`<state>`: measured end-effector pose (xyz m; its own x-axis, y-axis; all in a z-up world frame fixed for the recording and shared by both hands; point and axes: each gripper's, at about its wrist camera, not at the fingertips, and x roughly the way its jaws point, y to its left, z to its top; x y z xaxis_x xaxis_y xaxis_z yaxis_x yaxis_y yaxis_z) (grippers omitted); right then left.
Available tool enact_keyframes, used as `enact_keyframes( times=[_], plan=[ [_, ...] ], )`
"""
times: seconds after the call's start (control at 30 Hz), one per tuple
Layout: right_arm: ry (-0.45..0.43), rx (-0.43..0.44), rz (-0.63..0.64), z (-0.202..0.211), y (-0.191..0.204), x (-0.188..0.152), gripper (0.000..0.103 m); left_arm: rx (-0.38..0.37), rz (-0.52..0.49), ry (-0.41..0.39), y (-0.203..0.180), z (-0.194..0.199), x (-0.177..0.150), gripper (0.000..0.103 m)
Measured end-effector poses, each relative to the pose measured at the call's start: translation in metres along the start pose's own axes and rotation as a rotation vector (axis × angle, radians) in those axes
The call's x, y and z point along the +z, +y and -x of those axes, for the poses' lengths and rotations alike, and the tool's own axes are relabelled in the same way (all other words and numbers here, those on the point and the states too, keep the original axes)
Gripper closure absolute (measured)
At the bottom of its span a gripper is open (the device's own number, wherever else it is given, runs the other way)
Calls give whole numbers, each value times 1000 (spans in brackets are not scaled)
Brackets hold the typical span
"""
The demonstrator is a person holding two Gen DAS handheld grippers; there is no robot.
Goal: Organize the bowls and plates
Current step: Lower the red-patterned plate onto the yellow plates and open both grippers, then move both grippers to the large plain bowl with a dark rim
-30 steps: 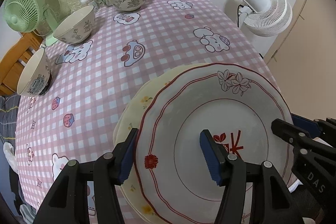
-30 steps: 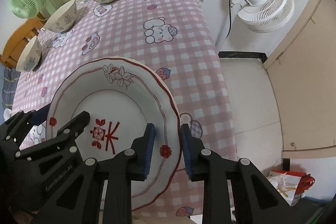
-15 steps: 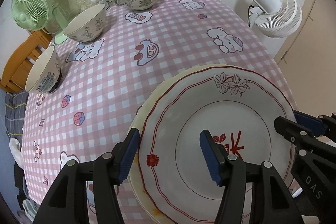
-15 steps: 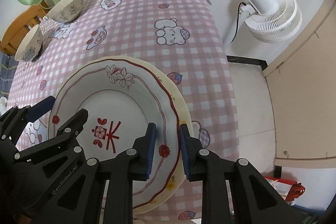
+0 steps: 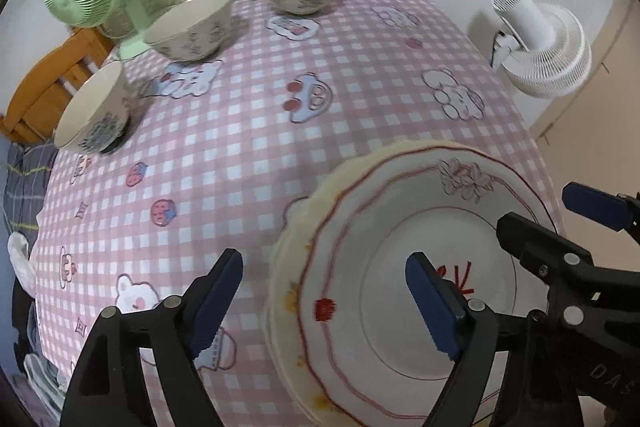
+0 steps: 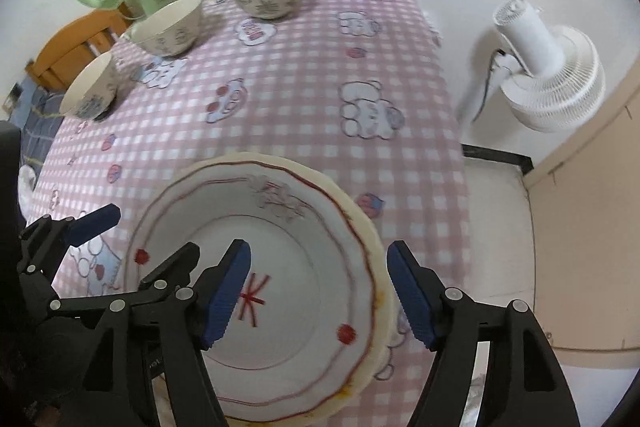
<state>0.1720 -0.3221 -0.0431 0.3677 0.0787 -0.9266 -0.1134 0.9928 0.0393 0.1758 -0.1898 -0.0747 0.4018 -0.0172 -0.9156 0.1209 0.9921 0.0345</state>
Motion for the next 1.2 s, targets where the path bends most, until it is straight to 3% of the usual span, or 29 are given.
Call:
enact_keyframes(
  times=[0.3,0.83,1.2],
  plan=[
    [-3,13,-6,4,35,20,29,-12,81,-55,47,14,5,16],
    [-120,-72,-97,13,179,58,29,-7,61,-148,191,35,23,18],
    [-179,-95,-131,1,252,100,29,-7,60,-190,268,27,53,24]
  ],
)
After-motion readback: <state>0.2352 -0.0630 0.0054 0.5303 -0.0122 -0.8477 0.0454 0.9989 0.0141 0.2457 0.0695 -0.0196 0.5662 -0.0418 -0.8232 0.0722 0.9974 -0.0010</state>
